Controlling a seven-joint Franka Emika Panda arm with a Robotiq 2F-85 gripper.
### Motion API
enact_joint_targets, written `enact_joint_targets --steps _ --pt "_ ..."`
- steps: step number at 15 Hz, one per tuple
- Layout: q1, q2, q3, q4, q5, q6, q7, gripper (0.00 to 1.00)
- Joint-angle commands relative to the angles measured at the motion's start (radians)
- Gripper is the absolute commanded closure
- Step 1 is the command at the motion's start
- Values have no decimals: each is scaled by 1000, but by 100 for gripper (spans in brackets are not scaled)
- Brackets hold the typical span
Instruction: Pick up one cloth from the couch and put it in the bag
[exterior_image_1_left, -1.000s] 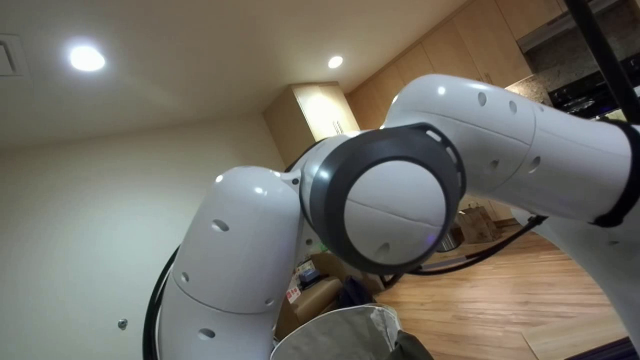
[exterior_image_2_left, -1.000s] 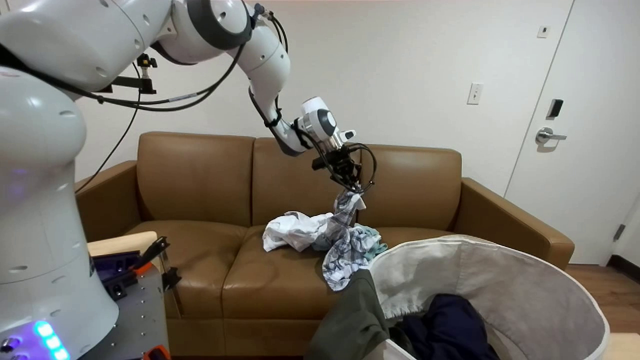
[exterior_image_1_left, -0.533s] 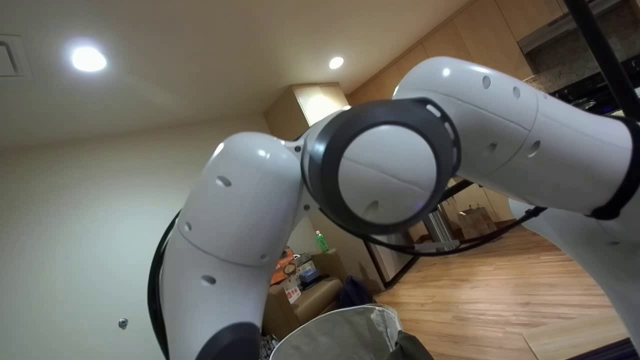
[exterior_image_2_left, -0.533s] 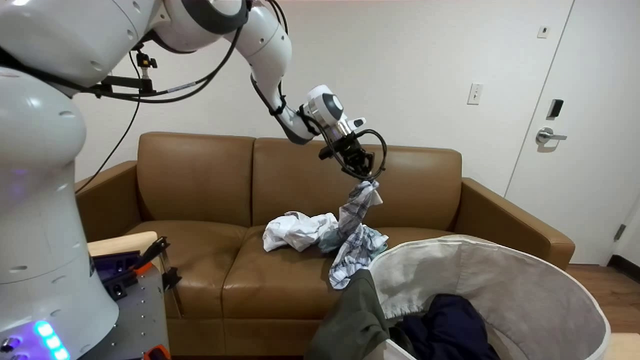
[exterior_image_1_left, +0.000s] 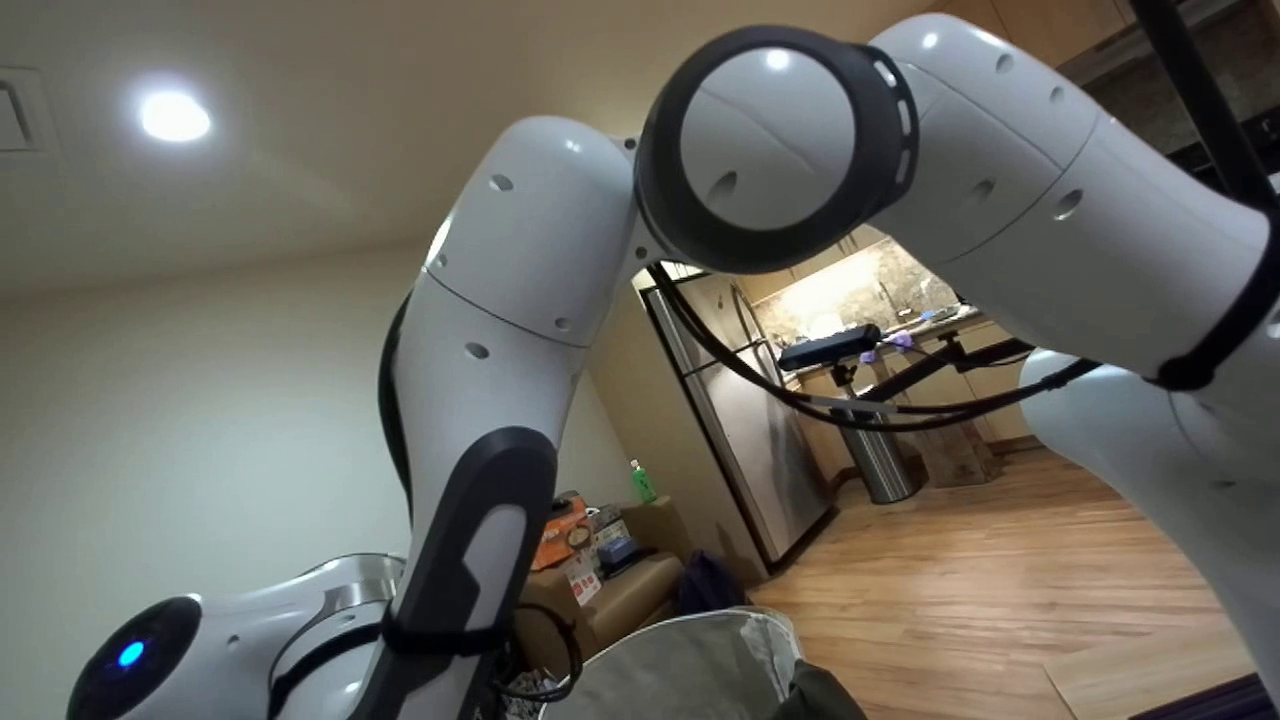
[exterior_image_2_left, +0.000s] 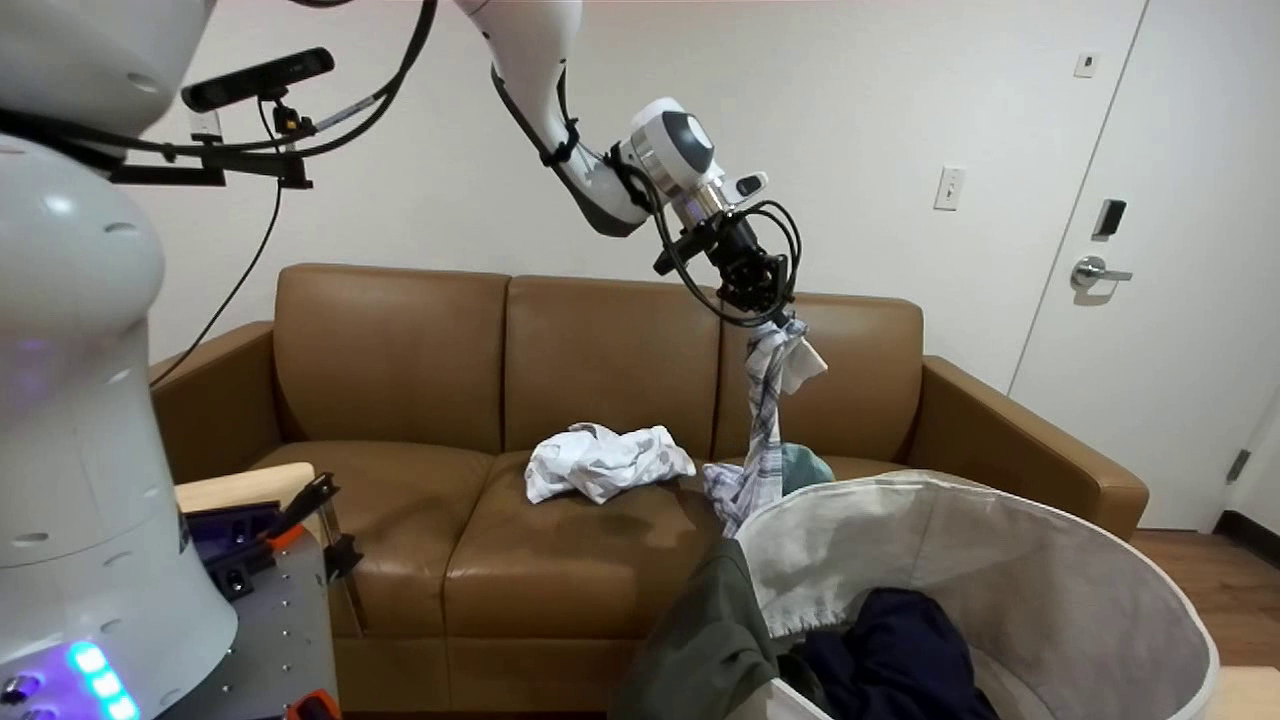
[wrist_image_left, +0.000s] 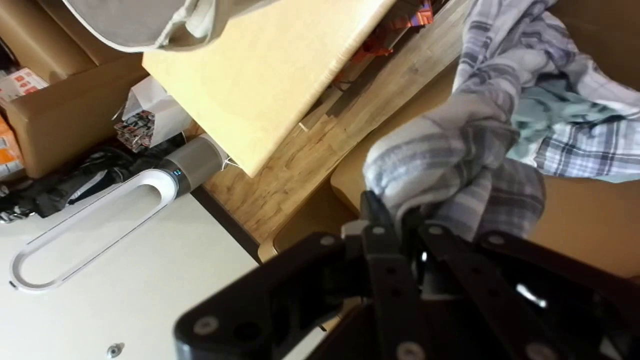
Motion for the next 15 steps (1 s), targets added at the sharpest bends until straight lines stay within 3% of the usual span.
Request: enact_joint_targets --steps 1,3,6,11,12,15 --pt "-68 -13 83 3 -53 -22 31 92" --pt "-119 -69 117 -27 -21 -10 0 92" --pt "-157 -184 95 -80 -52 -28 130 92" --pt "-258 -418 127 -170 -71 -68 288 92" --pt "-291 -296 165 -79 -41 -59 211 92" --pt "-328 -398 186 -140 -47 -62 241 92"
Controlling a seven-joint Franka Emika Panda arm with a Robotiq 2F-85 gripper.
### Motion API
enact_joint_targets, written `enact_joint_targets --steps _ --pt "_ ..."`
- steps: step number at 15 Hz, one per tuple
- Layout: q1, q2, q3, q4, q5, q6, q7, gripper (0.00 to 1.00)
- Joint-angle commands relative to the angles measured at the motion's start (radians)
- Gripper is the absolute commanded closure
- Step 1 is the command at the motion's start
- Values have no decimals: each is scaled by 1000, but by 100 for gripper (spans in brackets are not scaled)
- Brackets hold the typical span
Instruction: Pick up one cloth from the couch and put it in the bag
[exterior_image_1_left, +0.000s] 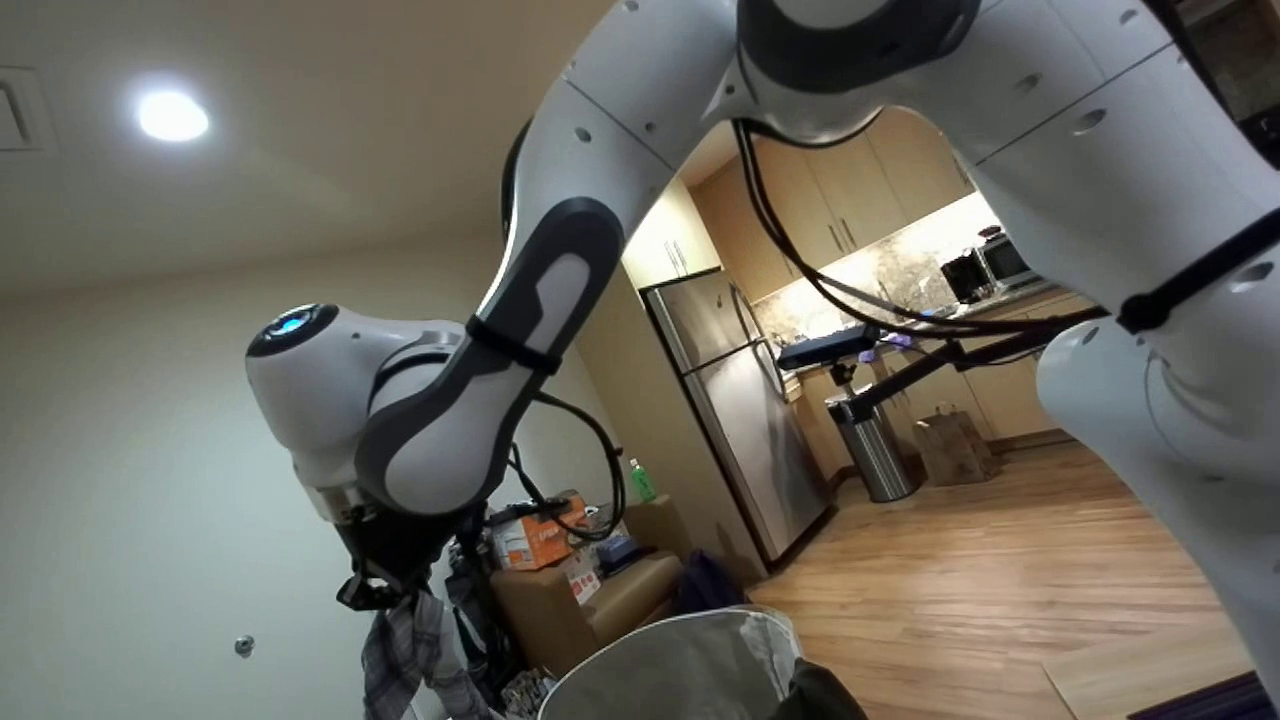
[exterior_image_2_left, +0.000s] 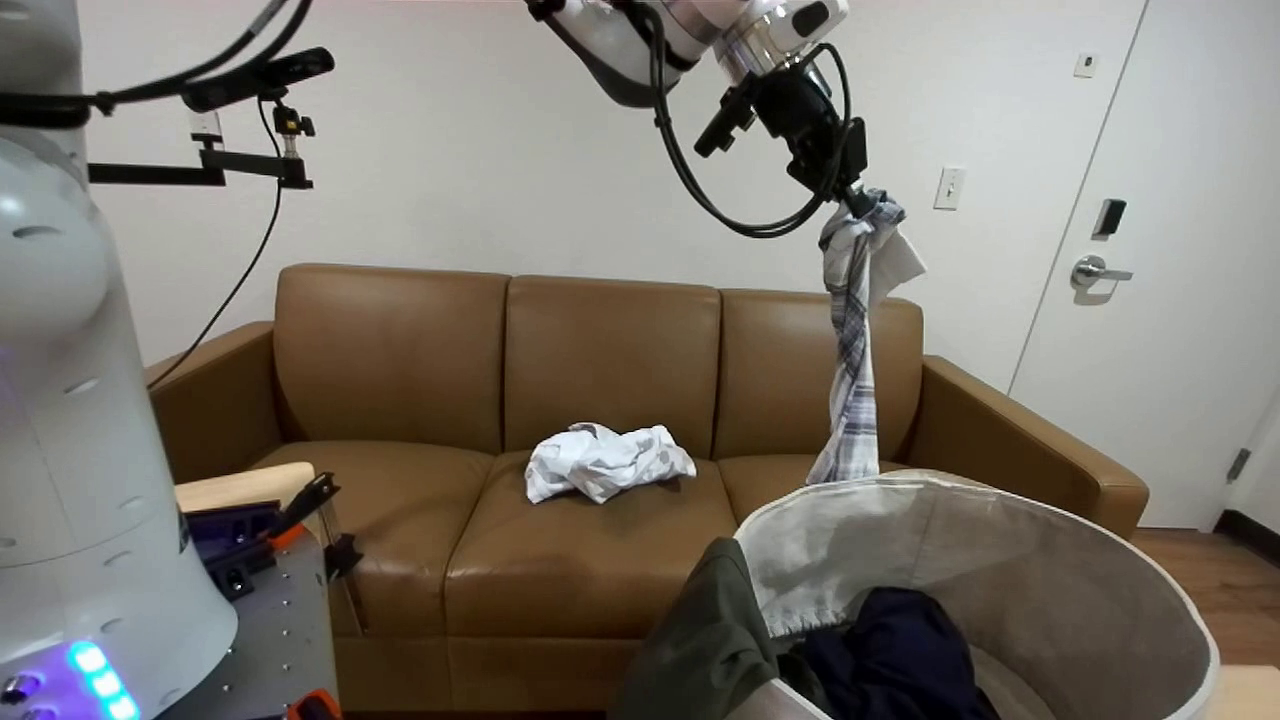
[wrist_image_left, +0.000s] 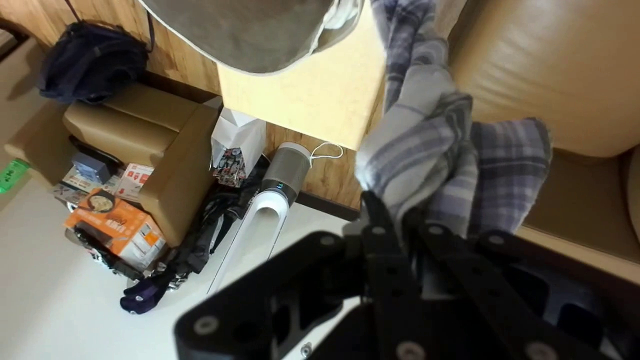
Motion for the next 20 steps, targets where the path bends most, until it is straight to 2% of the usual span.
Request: enact_joint_targets --steps 1,4,6,10,12,13,16,18,20 --pt "-84 26 101 10 24 -18 -42 92" --pt "-113 -28 147 19 15 -36 -43 92" --pt "-134 -112 152 16 -19 -40 65 93" --pt "-197 -287 190 -21 25 -82 157 92" --pt "-236 -389 218 -51 6 -71 218 92" --pt "-248 -276 225 16 24 -63 148 92" --pt "-275 -379 245 -28 33 -63 166 92" --pt "-277 -387 249 -44 33 -63 176 92" --pt "-296 -389 265 -14 19 -87 179 92"
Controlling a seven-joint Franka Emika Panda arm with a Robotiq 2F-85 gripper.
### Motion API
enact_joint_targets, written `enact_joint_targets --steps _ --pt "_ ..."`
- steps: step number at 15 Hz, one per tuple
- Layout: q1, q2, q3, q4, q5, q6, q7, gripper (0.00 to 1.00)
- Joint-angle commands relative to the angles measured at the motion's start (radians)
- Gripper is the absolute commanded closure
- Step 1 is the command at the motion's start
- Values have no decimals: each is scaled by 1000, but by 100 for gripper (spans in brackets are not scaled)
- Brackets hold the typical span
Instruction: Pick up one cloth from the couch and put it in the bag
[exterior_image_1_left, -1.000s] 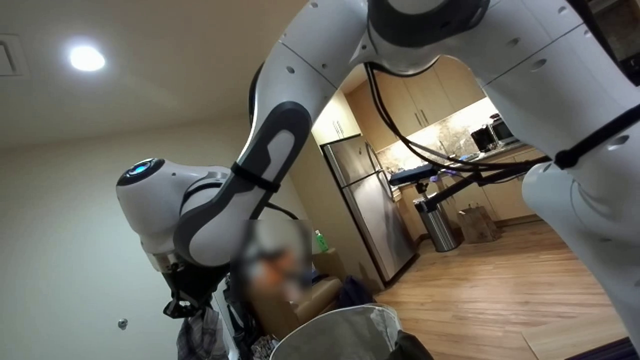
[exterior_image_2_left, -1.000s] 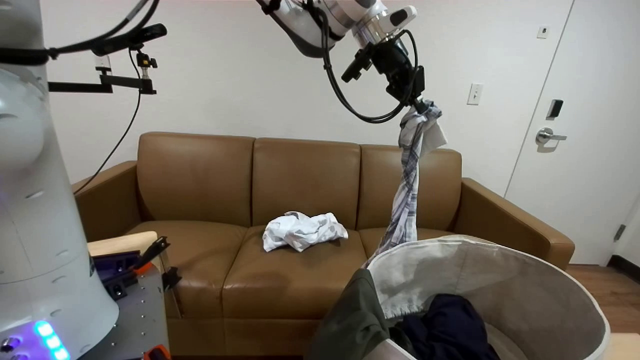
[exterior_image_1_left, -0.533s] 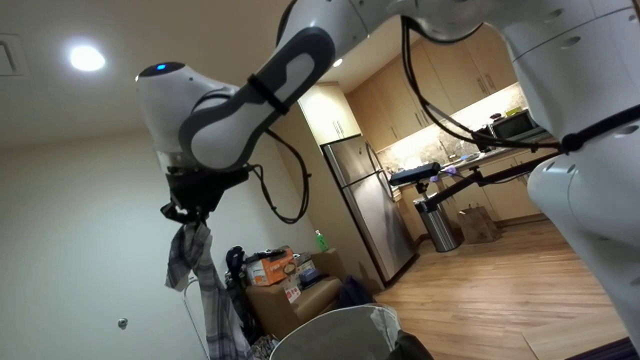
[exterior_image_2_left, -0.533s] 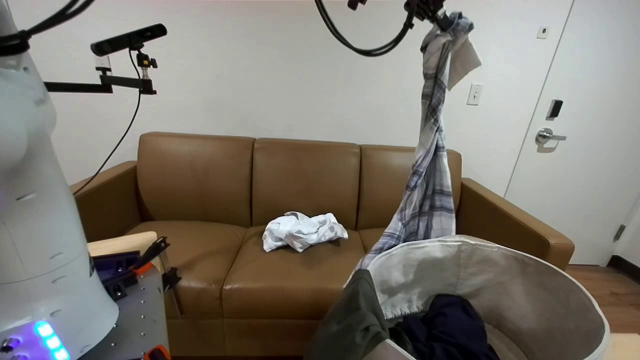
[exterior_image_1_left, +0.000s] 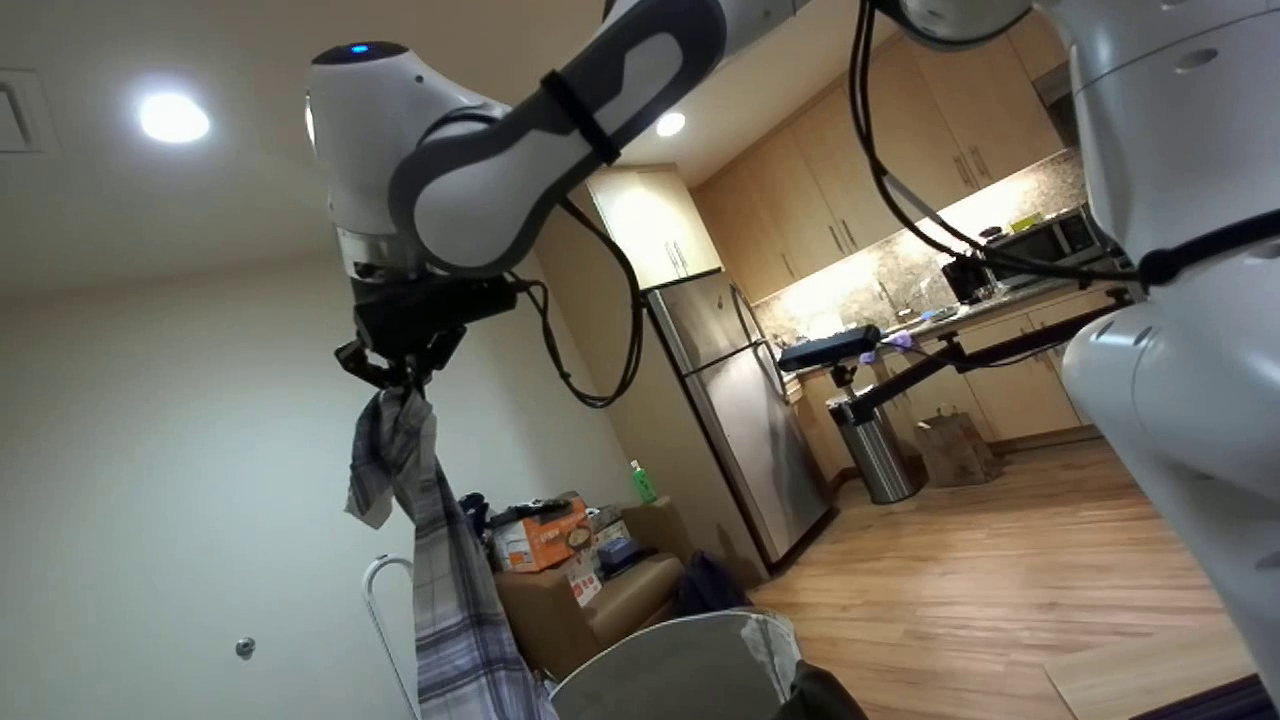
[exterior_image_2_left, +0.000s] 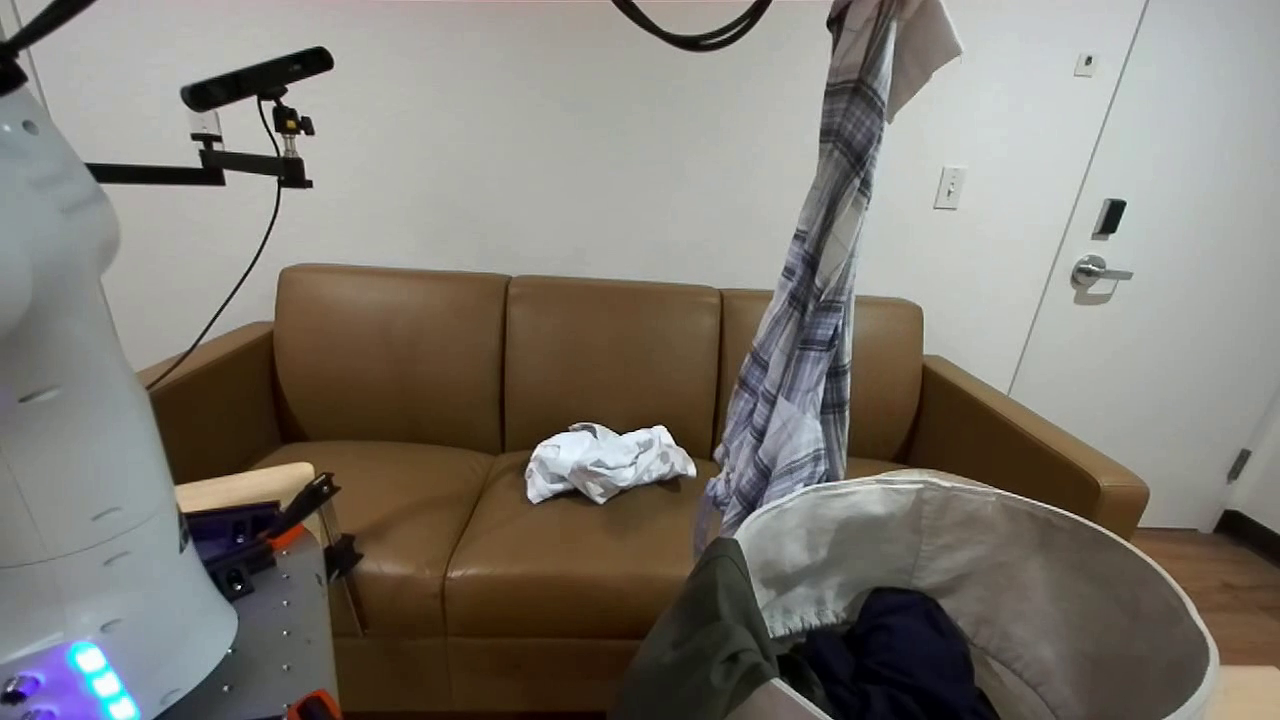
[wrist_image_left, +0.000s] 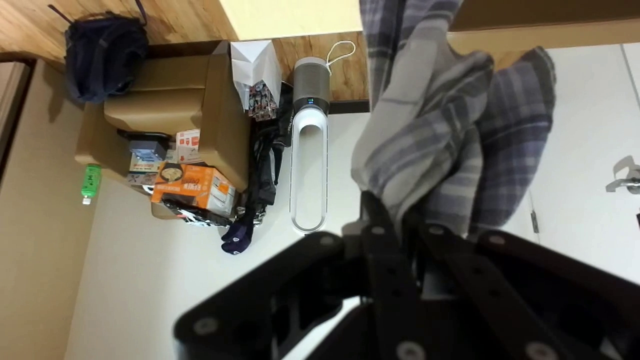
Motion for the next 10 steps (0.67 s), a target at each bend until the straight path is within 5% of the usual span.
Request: enact_joint_targets --steps 1,10 --pt "-74 -23 44 58 20 -32 -4 92" --pt "-302 -100 -47 235 100 -201 84 92"
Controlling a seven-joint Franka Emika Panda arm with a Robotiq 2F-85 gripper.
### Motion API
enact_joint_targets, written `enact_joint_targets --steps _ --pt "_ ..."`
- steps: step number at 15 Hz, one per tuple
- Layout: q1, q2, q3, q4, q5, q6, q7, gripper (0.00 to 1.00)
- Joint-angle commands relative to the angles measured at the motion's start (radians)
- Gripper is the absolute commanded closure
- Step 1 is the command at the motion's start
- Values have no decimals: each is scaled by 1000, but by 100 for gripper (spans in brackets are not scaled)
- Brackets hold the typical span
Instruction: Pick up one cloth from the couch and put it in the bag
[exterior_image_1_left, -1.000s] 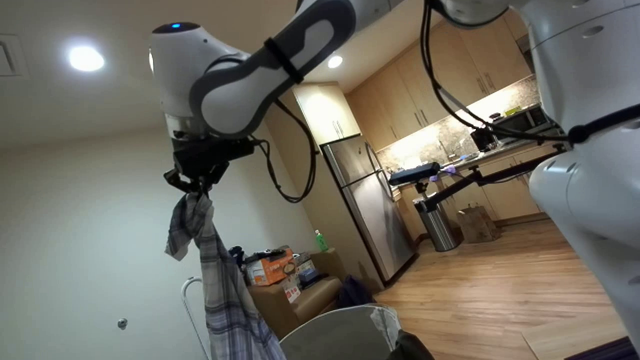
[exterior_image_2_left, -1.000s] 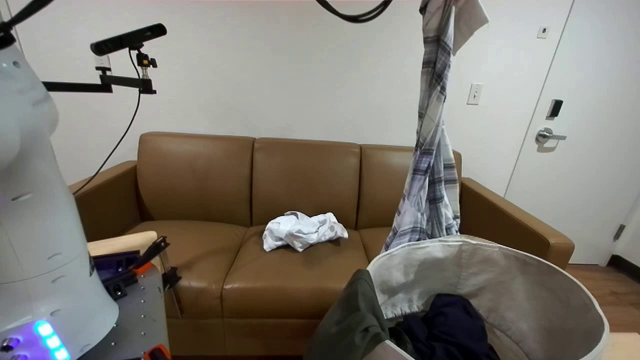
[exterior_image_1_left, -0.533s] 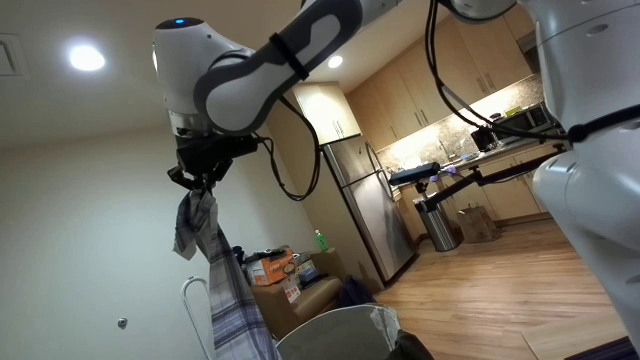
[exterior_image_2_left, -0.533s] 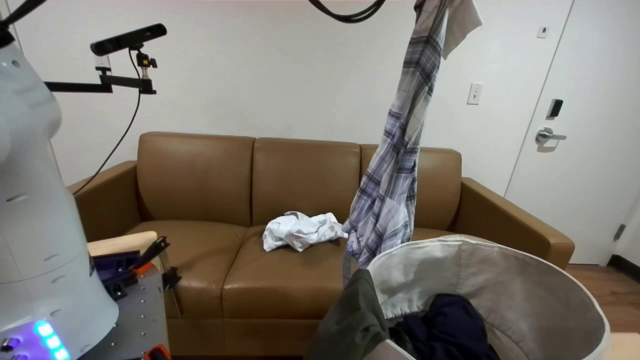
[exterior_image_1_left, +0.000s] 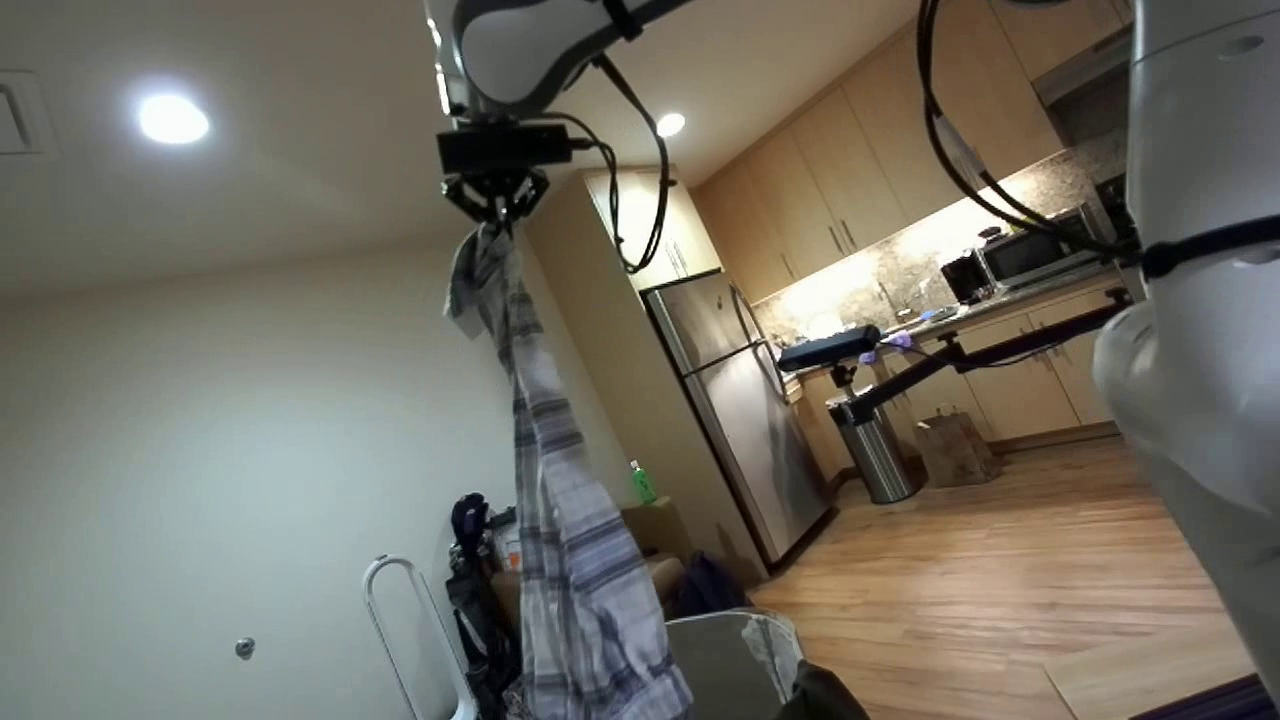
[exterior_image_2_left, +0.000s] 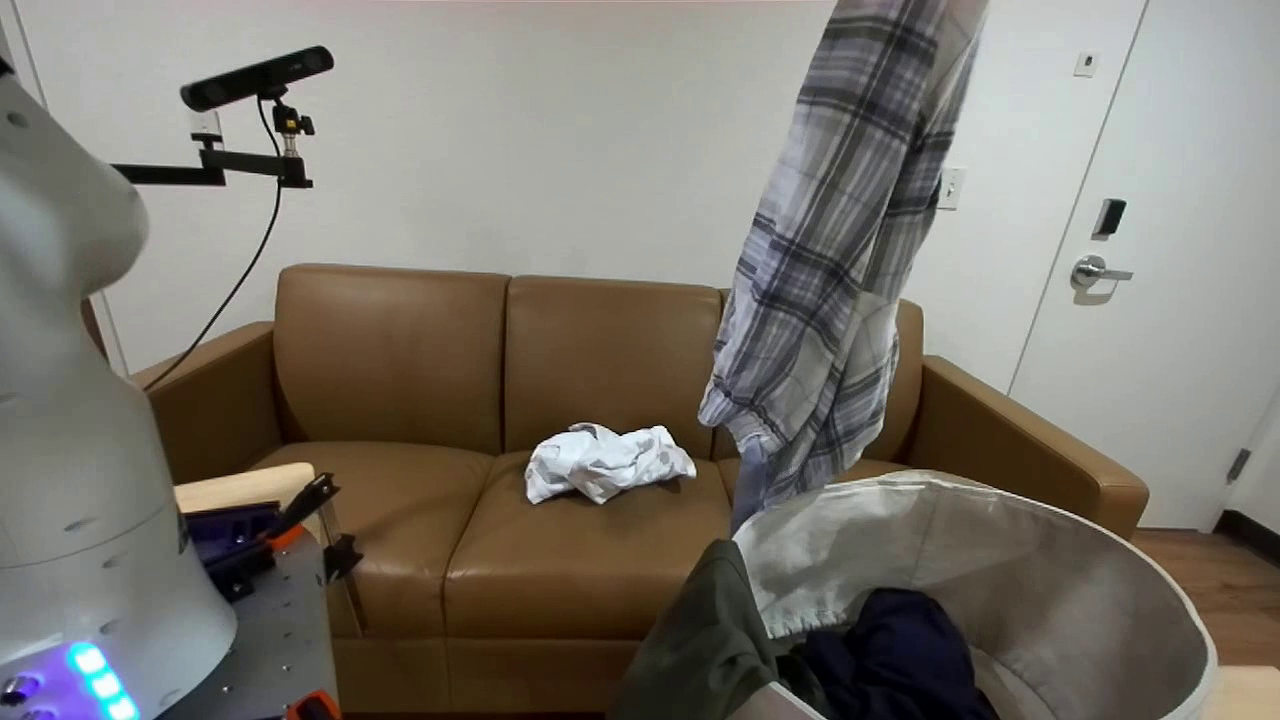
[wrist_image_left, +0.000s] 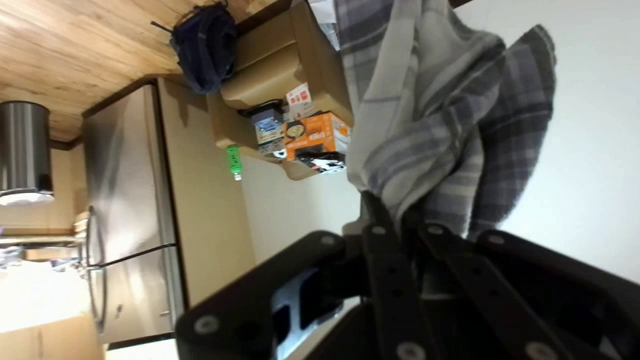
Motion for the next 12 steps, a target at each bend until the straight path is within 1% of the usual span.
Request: enact_joint_targets --steps 1,3,4,5,6,7,10,12 --pt "-121 31 -10 -28 -46 11 111 93" --pt "-165 56 -3 -109 -97 1 202 93" --pt "-153 74 -13 -138 -71 -10 208 93" --pt "-139 79 -8 -189 -65 -12 214 93" --pt "-112 92 -15 -233 -26 3 195 93" --pt "-98 99 5 -276 -43 -11 196 93" --pt "-31 109 24 -372 -2 -37 115 93" --pt "14 107 27 -422 65 -12 58 93"
